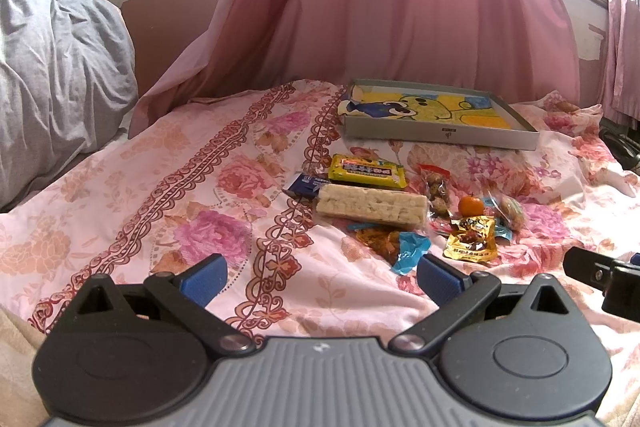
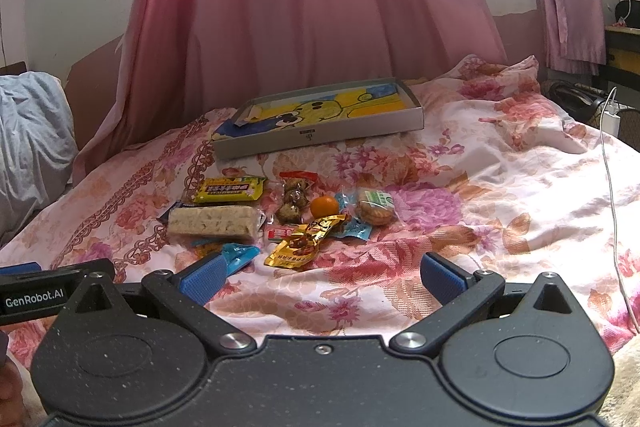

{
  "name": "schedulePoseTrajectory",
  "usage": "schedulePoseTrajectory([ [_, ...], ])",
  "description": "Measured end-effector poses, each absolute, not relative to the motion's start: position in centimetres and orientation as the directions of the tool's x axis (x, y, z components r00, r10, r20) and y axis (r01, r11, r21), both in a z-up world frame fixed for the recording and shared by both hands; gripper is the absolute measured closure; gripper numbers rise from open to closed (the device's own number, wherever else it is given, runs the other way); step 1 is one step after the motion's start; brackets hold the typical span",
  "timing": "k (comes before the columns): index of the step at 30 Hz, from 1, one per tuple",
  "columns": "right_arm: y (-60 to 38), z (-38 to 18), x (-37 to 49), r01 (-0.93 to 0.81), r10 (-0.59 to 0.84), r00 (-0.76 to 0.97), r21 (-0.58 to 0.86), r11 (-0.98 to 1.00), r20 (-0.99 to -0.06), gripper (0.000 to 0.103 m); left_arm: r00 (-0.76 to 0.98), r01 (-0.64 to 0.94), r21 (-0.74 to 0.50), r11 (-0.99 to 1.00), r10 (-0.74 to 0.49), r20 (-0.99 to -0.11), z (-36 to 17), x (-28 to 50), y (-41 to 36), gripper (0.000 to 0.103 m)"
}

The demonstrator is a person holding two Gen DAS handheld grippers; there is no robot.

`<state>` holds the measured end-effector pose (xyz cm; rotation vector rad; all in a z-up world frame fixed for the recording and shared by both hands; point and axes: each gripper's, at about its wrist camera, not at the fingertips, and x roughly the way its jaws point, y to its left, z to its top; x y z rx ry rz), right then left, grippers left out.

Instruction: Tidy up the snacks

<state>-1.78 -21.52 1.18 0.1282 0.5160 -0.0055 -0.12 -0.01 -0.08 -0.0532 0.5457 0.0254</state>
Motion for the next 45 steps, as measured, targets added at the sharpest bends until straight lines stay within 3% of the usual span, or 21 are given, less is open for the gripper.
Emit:
schedulePoseTrajectory([
  [23, -21.5, 1.3, -1.9, 0.035, 0.036, 0.869, 0.132, 0.991, -0.493, 0.0, 0.84, -0.048, -0.046, 0.998, 0.015, -0.542, -0.4, 0.3, -0.2, 0.0],
  [35, -22.2, 1.1, -0.9, 0.052, 0.04, 0.841, 0.154, 0.987, -0.54, 0.001, 0.793, -0.026, -0.049, 0.998, -0.009, -0.61, -0.9, 1.9, -0.4, 0.0],
  [45, -23.8, 1.1, 1.8, 0.002, 0.075, 0.844, 0.142, 0.99, -0.531, 0.001, 0.768, 0.096, 0.025, 0.995, -0.058, -0.638, -1.2, 5.9, -1.7, 0.0],
])
